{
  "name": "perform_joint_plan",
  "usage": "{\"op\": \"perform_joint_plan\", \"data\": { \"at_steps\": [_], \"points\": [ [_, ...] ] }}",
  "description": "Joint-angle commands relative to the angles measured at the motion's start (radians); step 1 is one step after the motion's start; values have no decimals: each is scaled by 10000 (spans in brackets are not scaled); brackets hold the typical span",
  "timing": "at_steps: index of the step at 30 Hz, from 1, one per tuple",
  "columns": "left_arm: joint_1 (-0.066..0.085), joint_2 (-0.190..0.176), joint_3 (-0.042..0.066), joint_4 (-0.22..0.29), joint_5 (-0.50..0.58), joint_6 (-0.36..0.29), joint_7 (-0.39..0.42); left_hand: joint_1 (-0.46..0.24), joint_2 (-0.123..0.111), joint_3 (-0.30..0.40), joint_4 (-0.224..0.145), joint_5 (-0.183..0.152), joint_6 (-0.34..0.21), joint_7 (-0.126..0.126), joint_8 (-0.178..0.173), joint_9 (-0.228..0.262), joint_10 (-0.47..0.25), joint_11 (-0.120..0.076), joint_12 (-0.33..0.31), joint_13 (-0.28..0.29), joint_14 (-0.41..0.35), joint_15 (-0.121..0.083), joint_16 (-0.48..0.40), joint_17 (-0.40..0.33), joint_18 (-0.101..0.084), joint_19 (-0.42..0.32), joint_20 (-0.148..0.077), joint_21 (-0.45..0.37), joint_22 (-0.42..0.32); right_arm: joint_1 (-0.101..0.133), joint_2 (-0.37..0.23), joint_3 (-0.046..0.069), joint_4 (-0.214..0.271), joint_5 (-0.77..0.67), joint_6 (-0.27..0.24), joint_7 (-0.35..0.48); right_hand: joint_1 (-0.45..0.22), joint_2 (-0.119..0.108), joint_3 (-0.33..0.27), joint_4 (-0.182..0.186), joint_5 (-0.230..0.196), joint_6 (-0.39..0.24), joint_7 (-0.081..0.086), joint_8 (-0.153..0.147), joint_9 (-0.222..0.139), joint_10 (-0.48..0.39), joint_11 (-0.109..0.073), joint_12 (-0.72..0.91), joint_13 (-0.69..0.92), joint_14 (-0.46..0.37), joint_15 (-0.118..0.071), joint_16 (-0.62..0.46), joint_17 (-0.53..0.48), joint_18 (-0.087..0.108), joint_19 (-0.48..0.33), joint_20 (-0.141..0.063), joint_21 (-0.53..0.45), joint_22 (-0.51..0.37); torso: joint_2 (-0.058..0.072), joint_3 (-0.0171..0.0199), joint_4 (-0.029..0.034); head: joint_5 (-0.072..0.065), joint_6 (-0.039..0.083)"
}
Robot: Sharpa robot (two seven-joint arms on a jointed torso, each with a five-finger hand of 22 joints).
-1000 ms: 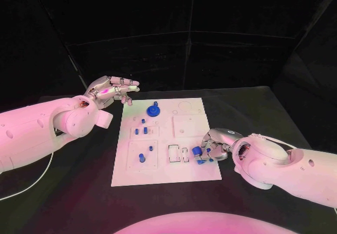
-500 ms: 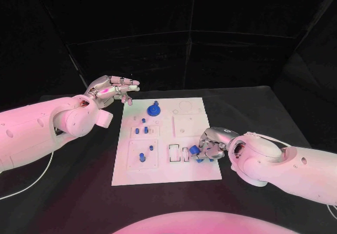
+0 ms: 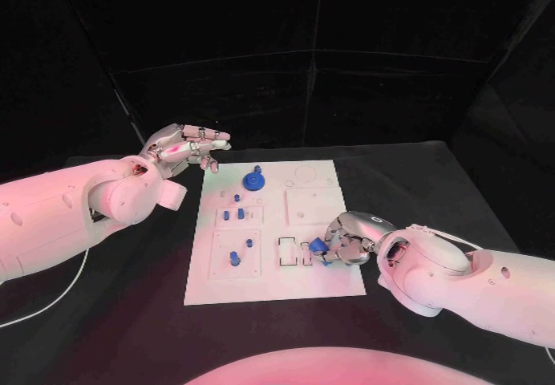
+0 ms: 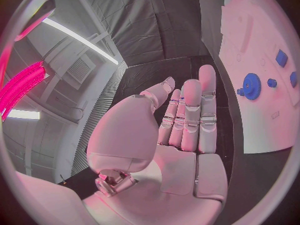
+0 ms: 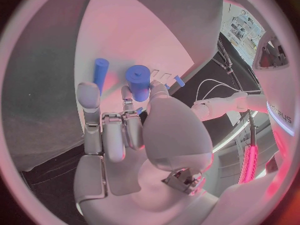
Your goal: Assemble the parts on the task board
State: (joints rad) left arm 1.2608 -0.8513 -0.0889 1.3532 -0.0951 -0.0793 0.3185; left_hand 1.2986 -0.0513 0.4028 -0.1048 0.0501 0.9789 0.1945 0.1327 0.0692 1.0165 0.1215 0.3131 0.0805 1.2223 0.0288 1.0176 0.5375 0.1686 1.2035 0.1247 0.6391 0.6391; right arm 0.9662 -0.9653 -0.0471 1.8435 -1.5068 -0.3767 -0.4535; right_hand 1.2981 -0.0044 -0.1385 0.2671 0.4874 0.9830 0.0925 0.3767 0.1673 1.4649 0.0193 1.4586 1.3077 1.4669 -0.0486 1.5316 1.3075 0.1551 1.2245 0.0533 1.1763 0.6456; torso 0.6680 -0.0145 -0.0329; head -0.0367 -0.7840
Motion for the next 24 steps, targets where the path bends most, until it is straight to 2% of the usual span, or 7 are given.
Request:
{"op": "perform_joint_plan", "data": {
  "at_steps": [1, 7, 10, 12, 18, 21, 24],
  "points": [
    [9, 10, -1, 7, -26, 148, 19, 61, 55, -31, -14, -22, -70, 22, -21, -1, -53, -13, 51, 12, -66, 2, -7, -8, 133, -56, 3, -51, -17, 23, -52, 14, 231, 546, -1322, 966, 158, 61, 8, -59, 86, 94, -37, 73, 101, 147, -94, -26, 999, 862, -88, 39, 1753, -77, 65, -20, 54, 20, -9, -14, 40, -4, 4],
    [9, 9, -6, 12, -26, 152, 13, 61, 55, -31, -14, -22, -70, 22, -21, -1, -53, -13, 51, 12, -66, 2, -7, -8, 133, -56, 3, -51, -17, 25, 11, 17, 344, 614, -1526, 1218, 123, 83, -17, -22, 110, 142, -47, 96, 118, 143, -101, -40, 989, 861, -93, 38, 1750, -78, 67, -24, 59, 30, 13, 2, 21, 97, 3],
    [9, 1, -8, 16, -26, 153, 10, 61, 55, -31, -14, -22, -70, 22, -21, -1, -53, -13, 51, 12, -66, 2, -7, -8, 133, -56, 3, -51, -17, 25, 111, 17, 316, 625, -1440, 1223, 91, 95, -41, 12, 110, 172, -57, 111, 129, 141, -109, -49, 983, 861, -99, 37, 1748, -76, 62, -28, 56, 20, 9, -7, 9, 102, -5],
    [9, 0, -9, 20, -26, 158, 10, 61, 55, -31, -14, -22, -70, 22, -21, -1, -53, -13, 51, 12, -66, 2, -7, -8, 133, -56, 3, -51, -17, 25, 224, 18, 265, 628, -1277, 1180, 30, 101, -87, 65, 60, 194, -65, 121, 141, 135, -117, -66, 970, 859, -106, 34, 1741, -77, 64, -33, 60, 29, 2, -22, 2, 97, -20],
    [9, 22, -11, 22, -26, 178, 6, 62, 61, -34, -13, -23, -73, 24, -19, -1, -59, -11, 58, 12, -67, 2, -2, -8, 133, -55, 3, -54, -19, 25, 609, 19, 22, 633, -820, 885, -205, 186, -273, 206, -378, 266, -102, 171, 198, 92, -142, -162, 884, 851, -128, 17, 1706, -76, 54, -52, 62, 34, 7, -17, 30, 100, -9],
    [10, 36, -12, 17, -26, 189, -8, 62, 61, -34, -13, -23, -73, 24, -19, -1, -59, -11, 58, 12, -67, 2, -2, -8, 133, -55, 3, -54, -19, 26, 816, 20, -142, 644, -604, 534, -445, 294, -396, 230, -478, 451, -179, 299, 287, 102, -199, -175, 892, 848, -168, 9, 1691, -71, 47, -77, 58, 27, 1, -19, 26, 186, 9],
    [10, 52, -13, 14, -26, 206, -21, 62, 61, -34, -13, -23, -73, 24, -19, -1, -59, -11, 58, 12, -67, 2, -2, -8, 133, -55, 3, -54, -19, 26, 996, 20, -268, 654, -309, 168, -698, 365, -553, 233, -735, 604, -264, 435, 401, 103, -273, -204, 882, 844, -226, -1, 1671, -67, 41, -124, 51, 20, 6, -13, 25, 218, -4]
  ]
}}
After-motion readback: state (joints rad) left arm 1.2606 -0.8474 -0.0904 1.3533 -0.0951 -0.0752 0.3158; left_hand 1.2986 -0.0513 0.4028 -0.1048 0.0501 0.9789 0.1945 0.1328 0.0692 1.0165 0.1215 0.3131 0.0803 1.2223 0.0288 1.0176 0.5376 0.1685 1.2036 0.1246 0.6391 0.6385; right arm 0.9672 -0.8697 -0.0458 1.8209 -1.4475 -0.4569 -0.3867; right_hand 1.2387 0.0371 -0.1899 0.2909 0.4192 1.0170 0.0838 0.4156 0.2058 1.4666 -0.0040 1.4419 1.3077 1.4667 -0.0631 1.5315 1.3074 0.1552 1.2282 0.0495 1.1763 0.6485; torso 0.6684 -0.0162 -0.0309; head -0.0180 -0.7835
